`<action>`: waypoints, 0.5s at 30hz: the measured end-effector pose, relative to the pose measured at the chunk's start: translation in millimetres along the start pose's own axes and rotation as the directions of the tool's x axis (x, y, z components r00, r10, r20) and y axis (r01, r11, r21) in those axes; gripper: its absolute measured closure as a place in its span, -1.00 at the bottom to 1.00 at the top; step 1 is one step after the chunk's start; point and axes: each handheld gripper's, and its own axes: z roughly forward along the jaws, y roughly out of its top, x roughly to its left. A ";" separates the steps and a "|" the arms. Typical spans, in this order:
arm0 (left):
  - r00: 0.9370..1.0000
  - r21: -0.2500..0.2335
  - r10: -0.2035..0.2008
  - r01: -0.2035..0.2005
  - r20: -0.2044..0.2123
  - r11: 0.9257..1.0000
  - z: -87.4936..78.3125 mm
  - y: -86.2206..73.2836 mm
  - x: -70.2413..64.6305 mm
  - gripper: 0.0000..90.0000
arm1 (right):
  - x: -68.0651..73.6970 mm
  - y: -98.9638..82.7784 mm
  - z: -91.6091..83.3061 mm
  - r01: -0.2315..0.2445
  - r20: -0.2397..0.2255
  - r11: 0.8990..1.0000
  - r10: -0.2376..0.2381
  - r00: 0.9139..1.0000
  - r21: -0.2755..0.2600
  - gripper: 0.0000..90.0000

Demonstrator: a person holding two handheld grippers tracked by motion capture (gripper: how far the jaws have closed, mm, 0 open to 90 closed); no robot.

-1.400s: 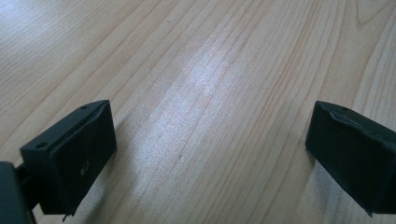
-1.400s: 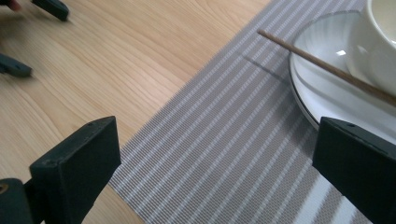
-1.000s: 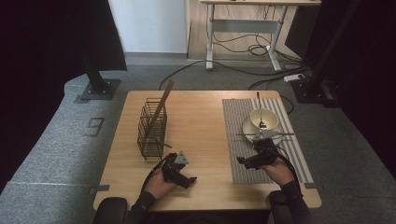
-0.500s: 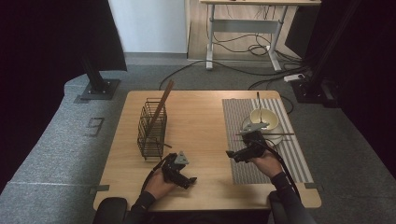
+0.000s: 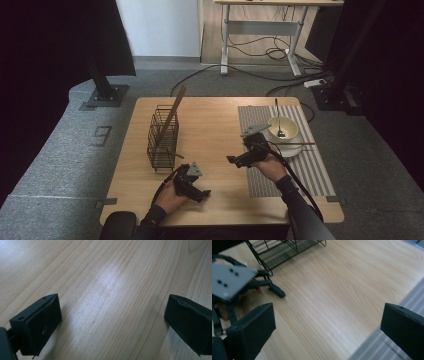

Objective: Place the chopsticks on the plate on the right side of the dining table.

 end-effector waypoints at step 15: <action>1.000 -0.004 0.001 -0.001 0.004 1.000 0.3 -0.1 -0.7 -0.99 | 37.7 47.4 27.8 0.113 -0.072 0.994 -0.113 0.991 -0.011 -1.00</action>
